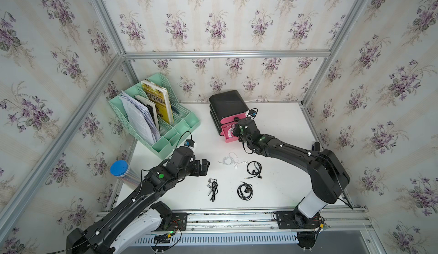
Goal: Place the wired earphones into the drawer by color
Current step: Place the wired earphones in the drawer, then pick up the wired earphones from the center of the board.
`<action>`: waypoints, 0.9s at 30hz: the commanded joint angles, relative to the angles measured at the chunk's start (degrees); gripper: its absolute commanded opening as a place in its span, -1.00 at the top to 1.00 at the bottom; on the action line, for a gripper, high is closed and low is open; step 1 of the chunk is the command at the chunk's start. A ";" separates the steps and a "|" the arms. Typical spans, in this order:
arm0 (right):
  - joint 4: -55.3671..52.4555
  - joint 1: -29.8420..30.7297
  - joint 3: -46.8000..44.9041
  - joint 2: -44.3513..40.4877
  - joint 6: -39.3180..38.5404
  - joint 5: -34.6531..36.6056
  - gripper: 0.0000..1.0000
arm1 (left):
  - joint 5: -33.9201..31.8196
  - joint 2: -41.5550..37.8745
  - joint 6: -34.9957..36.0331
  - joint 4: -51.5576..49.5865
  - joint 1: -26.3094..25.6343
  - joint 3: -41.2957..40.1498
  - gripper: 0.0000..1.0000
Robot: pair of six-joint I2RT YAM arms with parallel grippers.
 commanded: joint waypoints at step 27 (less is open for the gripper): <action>-10.66 4.33 -14.29 -6.26 -16.20 -25.22 0.23 | -3.35 4.58 -1.69 2.97 0.20 1.78 -0.98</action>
